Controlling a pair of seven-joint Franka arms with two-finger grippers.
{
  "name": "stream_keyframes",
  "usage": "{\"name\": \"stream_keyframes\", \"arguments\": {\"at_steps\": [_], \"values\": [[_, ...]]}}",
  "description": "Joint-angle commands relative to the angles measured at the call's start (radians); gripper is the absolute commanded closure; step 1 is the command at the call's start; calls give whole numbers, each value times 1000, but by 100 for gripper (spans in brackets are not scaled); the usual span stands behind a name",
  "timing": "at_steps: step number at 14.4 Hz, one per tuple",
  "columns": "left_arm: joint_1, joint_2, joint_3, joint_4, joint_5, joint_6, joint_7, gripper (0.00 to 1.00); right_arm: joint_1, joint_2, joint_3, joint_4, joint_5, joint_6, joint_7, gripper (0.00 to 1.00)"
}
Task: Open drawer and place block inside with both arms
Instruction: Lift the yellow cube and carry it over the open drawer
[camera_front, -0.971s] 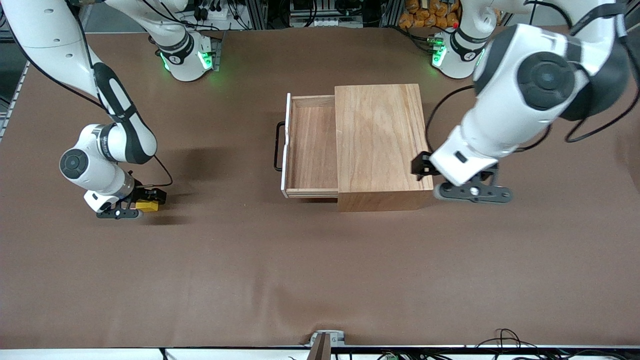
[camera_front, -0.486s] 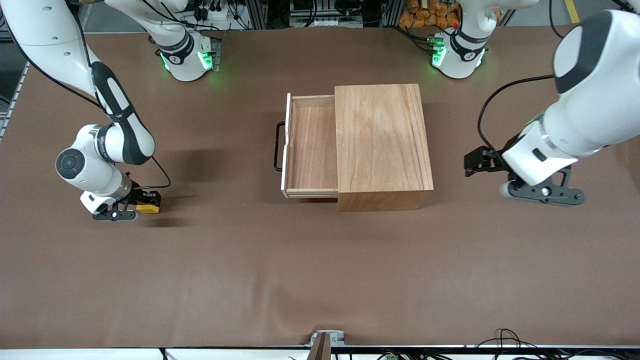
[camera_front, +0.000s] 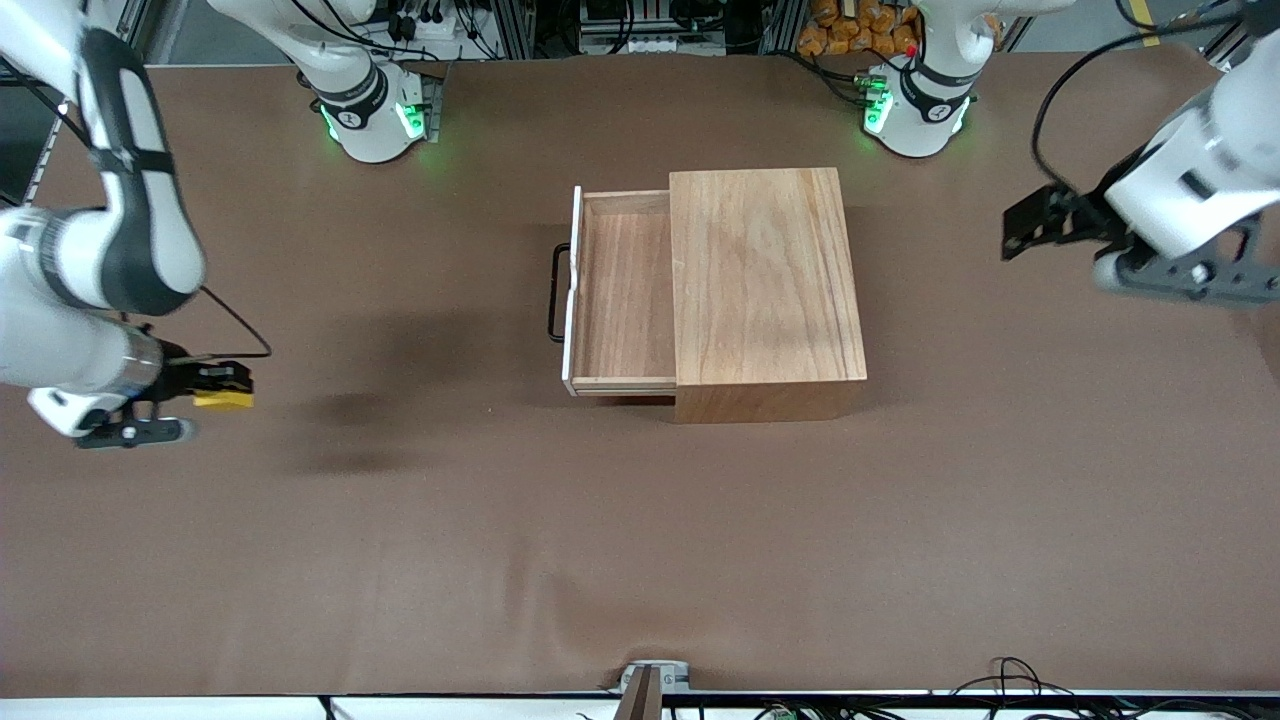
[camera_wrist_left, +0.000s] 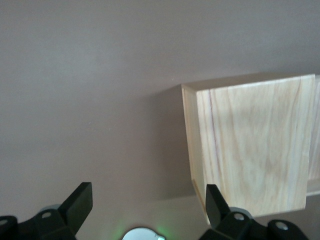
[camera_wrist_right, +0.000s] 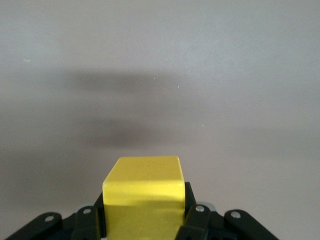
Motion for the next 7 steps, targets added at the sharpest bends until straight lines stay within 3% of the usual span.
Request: {"name": "stream_keyframes", "arguments": {"at_steps": [1, 5, 7], "values": [[28, -86, 39, -55, -16, -45, 67, 0, 5, 21, 15, 123, 11, -89, -14, 95], [31, -157, 75, -94, -18, -63, 100, 0, 102, 19, 30, 209, 22, -145, 4, 95], [30, -186, 87, -110, -18, -65, 101, 0, 155, 19, 30, 237, 71, -167, 49, 95]]}}
